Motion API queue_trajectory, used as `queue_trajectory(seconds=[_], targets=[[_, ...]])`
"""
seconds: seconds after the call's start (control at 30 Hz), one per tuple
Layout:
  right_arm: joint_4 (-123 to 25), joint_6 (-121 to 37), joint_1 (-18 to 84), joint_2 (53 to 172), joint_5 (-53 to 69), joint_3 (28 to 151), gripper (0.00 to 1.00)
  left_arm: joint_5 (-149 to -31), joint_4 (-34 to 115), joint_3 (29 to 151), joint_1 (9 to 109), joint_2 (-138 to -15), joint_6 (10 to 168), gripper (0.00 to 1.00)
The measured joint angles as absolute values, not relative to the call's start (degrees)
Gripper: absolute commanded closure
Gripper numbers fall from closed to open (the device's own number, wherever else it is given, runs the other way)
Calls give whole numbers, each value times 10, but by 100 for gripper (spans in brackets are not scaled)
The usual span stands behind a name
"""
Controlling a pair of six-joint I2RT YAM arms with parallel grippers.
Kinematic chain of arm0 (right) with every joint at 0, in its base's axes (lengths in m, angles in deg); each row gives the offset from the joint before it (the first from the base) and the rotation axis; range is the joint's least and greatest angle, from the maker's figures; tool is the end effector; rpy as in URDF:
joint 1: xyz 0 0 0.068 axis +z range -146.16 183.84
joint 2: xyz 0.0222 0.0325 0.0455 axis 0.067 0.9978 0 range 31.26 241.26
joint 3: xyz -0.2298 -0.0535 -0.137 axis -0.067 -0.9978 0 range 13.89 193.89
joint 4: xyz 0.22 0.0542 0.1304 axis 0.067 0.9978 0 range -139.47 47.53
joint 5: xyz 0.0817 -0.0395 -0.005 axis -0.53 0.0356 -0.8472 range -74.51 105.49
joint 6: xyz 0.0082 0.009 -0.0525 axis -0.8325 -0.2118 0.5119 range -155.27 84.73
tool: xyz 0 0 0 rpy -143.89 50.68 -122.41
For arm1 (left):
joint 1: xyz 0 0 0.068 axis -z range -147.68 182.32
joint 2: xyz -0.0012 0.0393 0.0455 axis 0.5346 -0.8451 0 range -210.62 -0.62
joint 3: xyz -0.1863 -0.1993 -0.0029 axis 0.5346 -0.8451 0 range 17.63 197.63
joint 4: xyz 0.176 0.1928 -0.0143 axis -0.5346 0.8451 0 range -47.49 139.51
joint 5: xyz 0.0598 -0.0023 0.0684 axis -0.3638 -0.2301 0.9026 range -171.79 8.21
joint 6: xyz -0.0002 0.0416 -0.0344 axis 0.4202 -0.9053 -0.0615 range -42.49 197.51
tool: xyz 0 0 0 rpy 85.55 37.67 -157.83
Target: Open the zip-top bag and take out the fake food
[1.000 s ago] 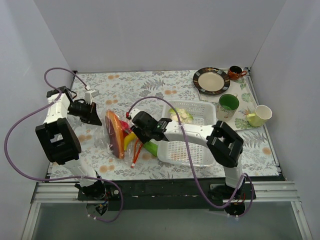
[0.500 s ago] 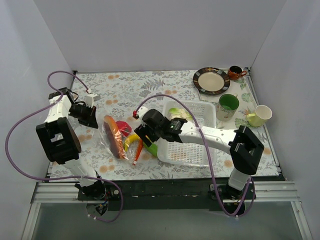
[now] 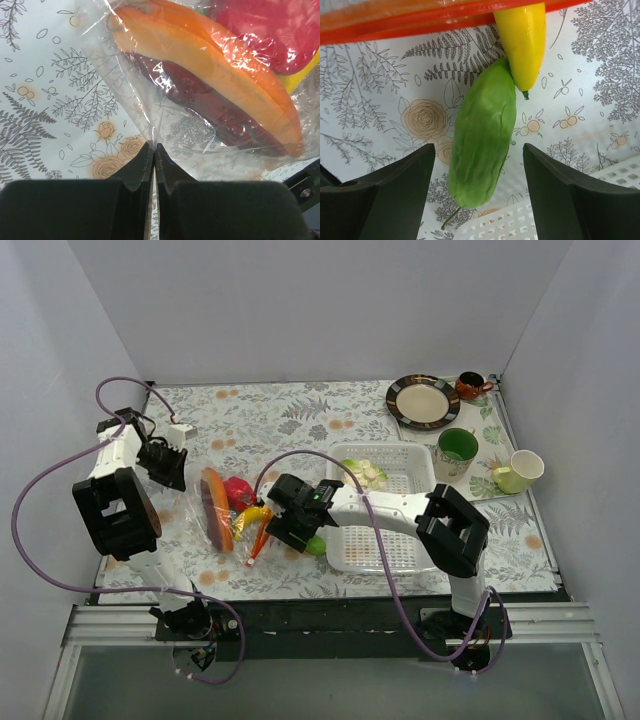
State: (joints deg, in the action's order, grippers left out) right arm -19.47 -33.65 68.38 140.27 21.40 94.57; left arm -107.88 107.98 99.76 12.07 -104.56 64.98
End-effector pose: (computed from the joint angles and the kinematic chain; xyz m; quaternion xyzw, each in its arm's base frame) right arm 0.1785 0.3664 0.2066 -0.5126 0.8127 0.1000 0.2584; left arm 0.3228 0.1023 0.2286 -0.0602 0.9721 -0.2100 0.0859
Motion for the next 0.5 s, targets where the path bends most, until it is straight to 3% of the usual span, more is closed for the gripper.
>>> queue_trajectory(seconds=[0.1,0.17,0.2,0.23,0.27,0.47,0.5], targets=[[-183,-326,684,1432,216,958,33,-1077,1080,1004,119,-1046,645,100],[-175,-322,684,1443,217,958,50,-1077,1081,1004,119,-1046,643,100],[-173,-321,684,1448,217,958,61,-1077,1082,1004,118,-1046,642,100],[-173,-319,684,1451,218,958,83,-1077,1083,1004,118,-1046,641,100],[-172,-319,684,1452,221,961,90,-1077,1083,1004,118,-1046,640,100],[-166,-317,683,1452,253,1044,91,-1080,1081,998,118,-1046,640,100],[-169,-317,682,1450,263,1066,94,-1081,1082,998,118,-1046,641,100]])
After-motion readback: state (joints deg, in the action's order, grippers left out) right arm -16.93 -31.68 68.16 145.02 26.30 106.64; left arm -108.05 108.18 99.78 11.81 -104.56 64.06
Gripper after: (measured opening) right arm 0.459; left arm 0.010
